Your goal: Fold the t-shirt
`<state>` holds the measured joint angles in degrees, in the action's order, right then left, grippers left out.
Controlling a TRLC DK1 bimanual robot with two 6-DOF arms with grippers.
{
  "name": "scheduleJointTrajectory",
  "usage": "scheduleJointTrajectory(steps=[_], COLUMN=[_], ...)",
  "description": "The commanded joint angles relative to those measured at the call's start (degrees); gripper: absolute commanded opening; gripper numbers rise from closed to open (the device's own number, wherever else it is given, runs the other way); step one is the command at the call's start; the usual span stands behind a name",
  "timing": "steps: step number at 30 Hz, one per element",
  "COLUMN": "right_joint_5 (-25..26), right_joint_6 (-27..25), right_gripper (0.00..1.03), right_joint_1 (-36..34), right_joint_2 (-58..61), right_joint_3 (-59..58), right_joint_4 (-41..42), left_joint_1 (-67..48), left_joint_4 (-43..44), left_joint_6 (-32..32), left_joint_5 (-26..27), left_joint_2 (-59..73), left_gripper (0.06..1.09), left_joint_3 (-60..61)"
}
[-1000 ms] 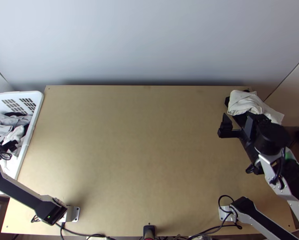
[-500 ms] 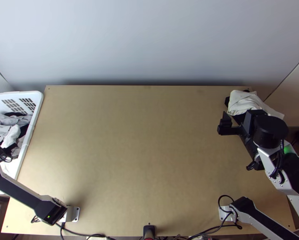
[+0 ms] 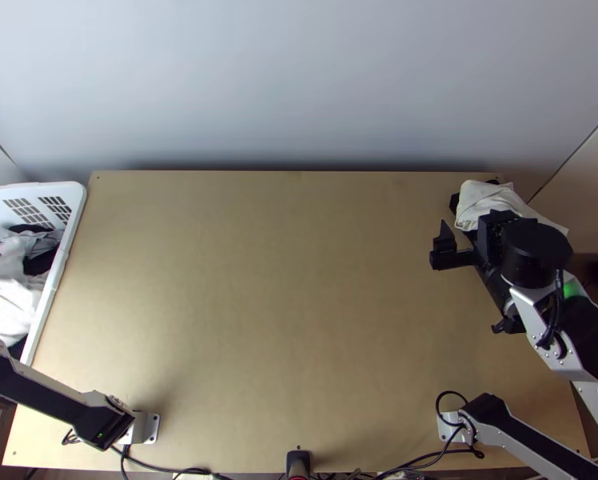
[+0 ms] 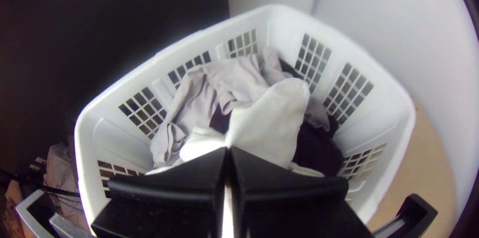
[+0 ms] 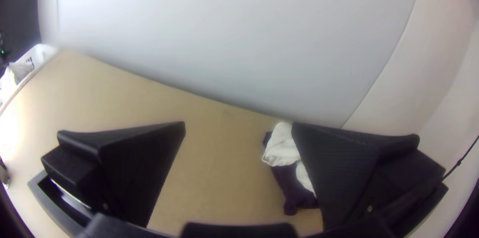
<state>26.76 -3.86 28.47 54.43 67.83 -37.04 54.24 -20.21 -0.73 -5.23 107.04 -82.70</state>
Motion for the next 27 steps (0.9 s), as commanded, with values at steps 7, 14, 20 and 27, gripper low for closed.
scheduleJointTrajectory(steps=[7,14,20,27], right_joint_5=[1.27,2.24,2.33,2.50], right_joint_6=[-3.61,-3.53,-4.23,-9.41], right_gripper=[0.99,0.99,0.99,0.99], right_joint_1=[2.29,0.54,-0.08,-0.17], right_joint_2=[-0.29,-1.88,-4.60,-6.45], right_joint_3=[1.69,1.25,1.42,1.60], right_joint_4=[-1.64,-1.72,-1.37,-2.43], left_joint_1=[-5.11,-9.59,-16.01,-28.49], left_joint_4=[-6.34,-7.13,-6.07,-3.96], left_joint_6=[8.12,12.07,15.06,16.82], left_joint_5=[5.67,5.67,5.67,6.82], left_joint_2=[-19.77,-24.34,-27.24,-30.93], left_gripper=[0.10,0.09,0.10,0.09], left_joint_3=[-11.35,-23.65,-31.74,-36.04])
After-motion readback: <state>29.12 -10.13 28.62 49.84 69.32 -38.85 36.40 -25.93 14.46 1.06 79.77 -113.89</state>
